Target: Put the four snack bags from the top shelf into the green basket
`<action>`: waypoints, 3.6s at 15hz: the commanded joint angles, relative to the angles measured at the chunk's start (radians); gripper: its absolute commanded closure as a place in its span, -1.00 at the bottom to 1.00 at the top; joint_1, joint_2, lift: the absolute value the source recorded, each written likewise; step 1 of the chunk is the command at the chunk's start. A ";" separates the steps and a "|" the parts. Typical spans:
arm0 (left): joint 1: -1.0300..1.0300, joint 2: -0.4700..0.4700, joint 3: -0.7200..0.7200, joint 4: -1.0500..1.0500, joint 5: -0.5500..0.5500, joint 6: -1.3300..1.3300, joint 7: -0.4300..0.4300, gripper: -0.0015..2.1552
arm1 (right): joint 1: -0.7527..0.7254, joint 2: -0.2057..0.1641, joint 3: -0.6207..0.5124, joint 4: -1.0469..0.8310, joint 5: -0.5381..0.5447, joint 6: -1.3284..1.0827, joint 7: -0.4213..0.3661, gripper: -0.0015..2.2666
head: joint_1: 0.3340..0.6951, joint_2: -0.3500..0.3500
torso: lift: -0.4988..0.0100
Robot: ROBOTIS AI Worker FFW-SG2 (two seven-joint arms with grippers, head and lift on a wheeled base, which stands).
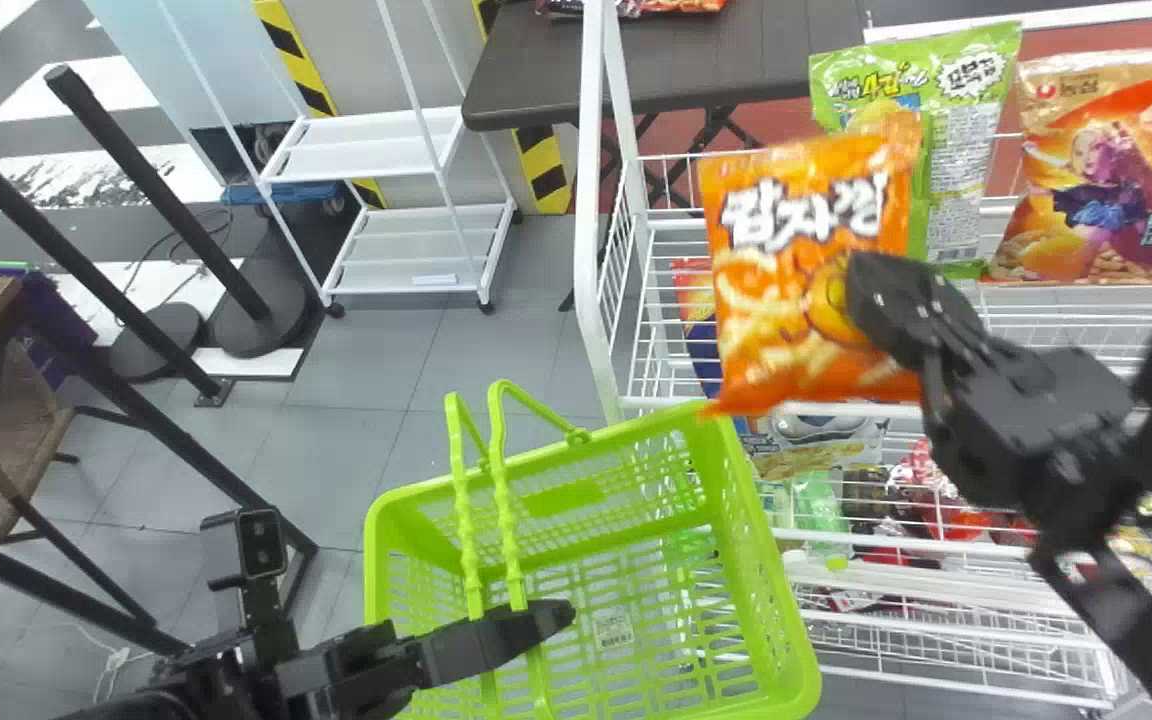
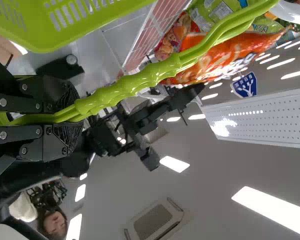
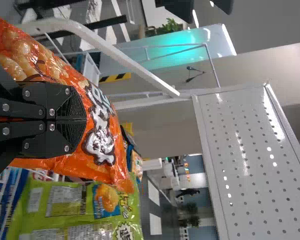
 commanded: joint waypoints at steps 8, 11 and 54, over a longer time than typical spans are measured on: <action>0.009 -0.013 -0.003 -0.004 -0.005 0.000 -0.010 0.99 | 0.120 -0.128 0.100 -0.206 -0.034 0.417 0.073 0.99 | 1.00 1.00 | 0.96; 0.009 -0.015 -0.011 -0.009 -0.005 0.000 -0.010 0.99 | 0.048 -0.128 0.221 -0.151 -0.017 0.481 0.068 0.99 | 1.00 1.00 | 0.96; -0.014 0.042 -0.040 0.035 0.026 -0.015 -0.010 0.99 | -0.640 0.061 -0.043 0.768 0.035 0.039 -0.165 0.99 | 1.00 0.33 | 0.96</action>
